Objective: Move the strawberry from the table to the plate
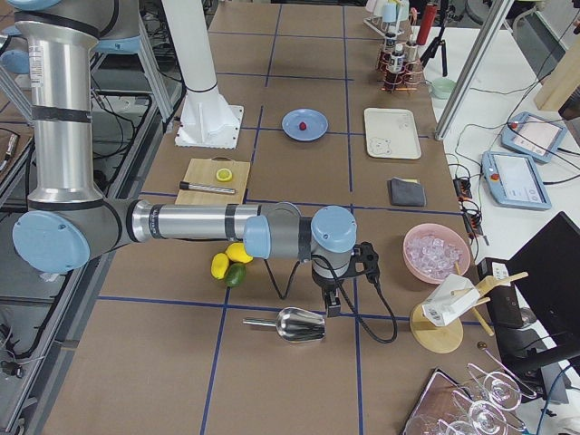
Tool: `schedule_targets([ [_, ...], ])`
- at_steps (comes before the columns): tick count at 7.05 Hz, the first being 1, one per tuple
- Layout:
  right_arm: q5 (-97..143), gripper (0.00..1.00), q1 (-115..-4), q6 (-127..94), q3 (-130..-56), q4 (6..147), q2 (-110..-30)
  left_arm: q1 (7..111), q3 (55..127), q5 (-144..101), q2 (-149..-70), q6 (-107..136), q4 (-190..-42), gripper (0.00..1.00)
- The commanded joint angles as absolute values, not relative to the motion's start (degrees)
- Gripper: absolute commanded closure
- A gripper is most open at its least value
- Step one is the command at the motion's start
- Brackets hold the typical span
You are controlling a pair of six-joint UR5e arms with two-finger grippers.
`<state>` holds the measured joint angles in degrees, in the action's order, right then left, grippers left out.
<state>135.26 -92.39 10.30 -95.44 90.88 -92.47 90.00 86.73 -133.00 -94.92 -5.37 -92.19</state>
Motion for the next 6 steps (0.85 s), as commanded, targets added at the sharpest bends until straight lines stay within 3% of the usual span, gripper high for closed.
schedule_targets([
  [1,135.4,0.0,-92.5,10.3,-96.0,90.9,-93.0,90.0,86.8,-133.1,-94.9,-5.4,-92.1,0.0],
  [6,135.3,0.0,-92.5,10.2,-96.1,90.9,-92.9,90.0,86.3,-132.6,-94.8,-5.1,-92.3,0.0],
])
